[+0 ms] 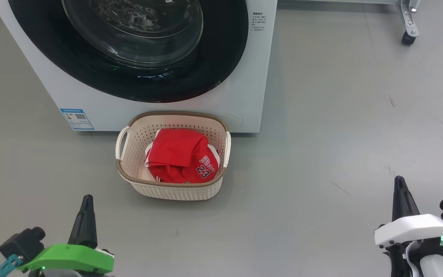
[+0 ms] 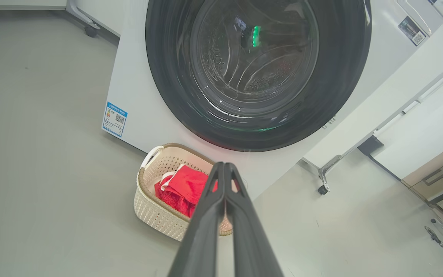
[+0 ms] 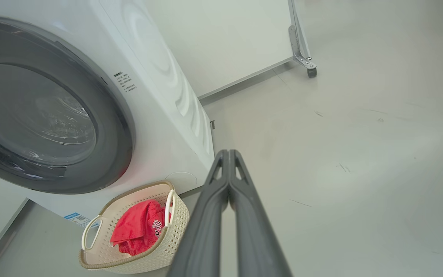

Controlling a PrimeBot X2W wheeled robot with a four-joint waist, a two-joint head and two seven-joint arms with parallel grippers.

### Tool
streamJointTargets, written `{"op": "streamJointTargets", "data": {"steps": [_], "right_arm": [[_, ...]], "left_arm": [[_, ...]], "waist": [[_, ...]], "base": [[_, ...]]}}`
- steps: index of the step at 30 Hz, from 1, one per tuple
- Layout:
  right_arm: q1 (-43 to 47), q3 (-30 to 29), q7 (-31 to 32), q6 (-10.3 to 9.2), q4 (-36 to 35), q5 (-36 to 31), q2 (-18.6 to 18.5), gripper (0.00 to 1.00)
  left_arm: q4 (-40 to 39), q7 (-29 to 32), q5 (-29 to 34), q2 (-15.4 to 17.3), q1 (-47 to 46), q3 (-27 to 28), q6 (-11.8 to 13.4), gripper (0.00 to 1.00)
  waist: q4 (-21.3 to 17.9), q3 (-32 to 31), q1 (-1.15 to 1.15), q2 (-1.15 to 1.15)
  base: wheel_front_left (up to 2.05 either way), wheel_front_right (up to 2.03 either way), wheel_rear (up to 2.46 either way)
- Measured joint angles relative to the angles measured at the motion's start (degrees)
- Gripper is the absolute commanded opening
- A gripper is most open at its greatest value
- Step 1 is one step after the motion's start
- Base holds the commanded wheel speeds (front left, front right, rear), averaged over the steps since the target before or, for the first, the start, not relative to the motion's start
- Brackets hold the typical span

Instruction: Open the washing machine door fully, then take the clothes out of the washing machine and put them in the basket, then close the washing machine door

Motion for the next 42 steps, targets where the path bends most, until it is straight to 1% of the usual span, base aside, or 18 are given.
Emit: {"op": "streamJointTargets", "data": {"steps": [39, 42], "right_arm": [[-1.3, -3.9, 8.0, 1.77, 1.2, 30.5, 0.7, 0.0], [-1.4, -4.1, 8.3, 2.0, 1.3, 32.0, 0.8, 0.0]], "left_arm": [[0.9, 7.5, -24.8, 0.3, -0.2, 3.8, 0.0, 0.0], [1.0, 7.9, -25.7, 0.3, -0.2, 3.9, 0.0, 0.0]], "waist": [[-0.8, -2.1, 0.0, 0.0], [-0.8, -2.2, 0.0, 0.0]], "base": [[0.0, 0.0, 0.0], [0.0, 0.0, 0.0]]}}
